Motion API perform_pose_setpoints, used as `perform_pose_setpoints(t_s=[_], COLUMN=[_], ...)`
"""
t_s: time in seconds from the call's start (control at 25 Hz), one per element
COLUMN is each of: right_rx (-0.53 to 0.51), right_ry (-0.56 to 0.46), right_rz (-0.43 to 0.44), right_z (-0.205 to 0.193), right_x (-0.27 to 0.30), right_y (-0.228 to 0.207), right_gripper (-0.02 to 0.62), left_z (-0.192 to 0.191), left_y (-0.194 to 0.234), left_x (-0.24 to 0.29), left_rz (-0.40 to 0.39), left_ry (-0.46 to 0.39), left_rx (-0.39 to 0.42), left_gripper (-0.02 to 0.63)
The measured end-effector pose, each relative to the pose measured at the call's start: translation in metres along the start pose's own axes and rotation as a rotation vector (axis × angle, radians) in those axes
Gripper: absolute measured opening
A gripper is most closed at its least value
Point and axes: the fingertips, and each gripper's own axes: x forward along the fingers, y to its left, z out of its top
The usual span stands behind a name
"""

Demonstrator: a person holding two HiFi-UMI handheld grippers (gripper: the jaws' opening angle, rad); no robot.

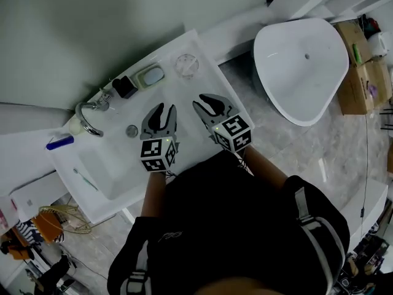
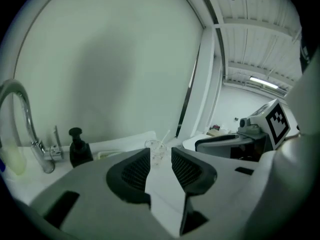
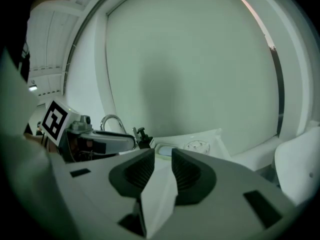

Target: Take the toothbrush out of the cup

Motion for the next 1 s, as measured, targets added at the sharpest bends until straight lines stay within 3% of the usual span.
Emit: perform_pose_setpoints(t_s=[0.16,0.32,0.68,1.0], right_rx=[0.03,0.055,0.077,0.144], right_ry=[-0.005,-0.003,0.037,0.05], right_rz=[0.016,0.025,0.059,0.046], right_z=[-0.001,-0.002,-0.027,-0.038], right_x=[0.008,0.021,0.014,0.011], right_y=[-0.04,-0.064,-0.116,-0.146], right_gripper=[0.114,0.112,0.112,0.106], left_z=[0.021,0.027,-0.002,-0.022], left_y=[-0.008,-0.004,-0.022,-0.017], left_x=[0.043,0.078,0.171,0.209], left_rz=[0.01,-0.004,-0.065,-0.127], left_ry=[0.032,0.135,0.378,0.564], left_rx=[0.081,0.182,0.299,0.395], left_gripper=[0.141,0.141,0.141,0.141])
